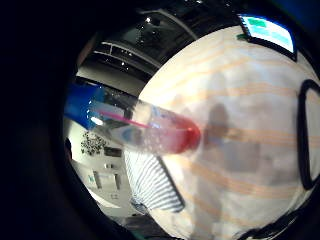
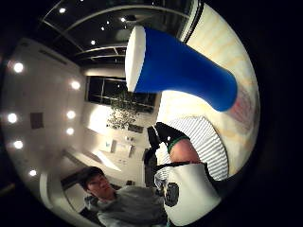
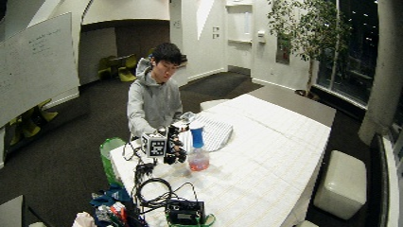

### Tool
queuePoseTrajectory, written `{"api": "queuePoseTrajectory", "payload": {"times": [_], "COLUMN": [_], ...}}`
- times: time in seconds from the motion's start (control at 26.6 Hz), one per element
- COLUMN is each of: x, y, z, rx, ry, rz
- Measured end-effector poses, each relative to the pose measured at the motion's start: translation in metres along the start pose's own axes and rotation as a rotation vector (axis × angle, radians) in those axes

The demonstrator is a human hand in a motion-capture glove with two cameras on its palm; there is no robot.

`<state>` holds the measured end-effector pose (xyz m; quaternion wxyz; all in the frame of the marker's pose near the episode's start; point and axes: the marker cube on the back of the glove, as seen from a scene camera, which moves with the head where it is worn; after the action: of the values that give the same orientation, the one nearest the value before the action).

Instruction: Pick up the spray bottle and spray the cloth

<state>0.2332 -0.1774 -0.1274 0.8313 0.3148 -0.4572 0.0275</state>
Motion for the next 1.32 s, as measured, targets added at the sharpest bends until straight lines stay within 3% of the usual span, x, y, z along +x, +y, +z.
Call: {"api": "queuePoseTrajectory", "payload": {"times": [0.34, 0.64, 0.98, 1.32], "x": [-0.010, -0.024, -0.052, -0.118], "y": [-0.026, -0.052, -0.056, -0.024], "z": [0.028, 0.050, 0.078, 0.092], "rx": [-0.044, -0.066, -0.179, -0.394], "ry": [-0.114, -0.065, 0.203, 0.806], "rz": [0.011, 0.019, 0.005, -0.172]}}
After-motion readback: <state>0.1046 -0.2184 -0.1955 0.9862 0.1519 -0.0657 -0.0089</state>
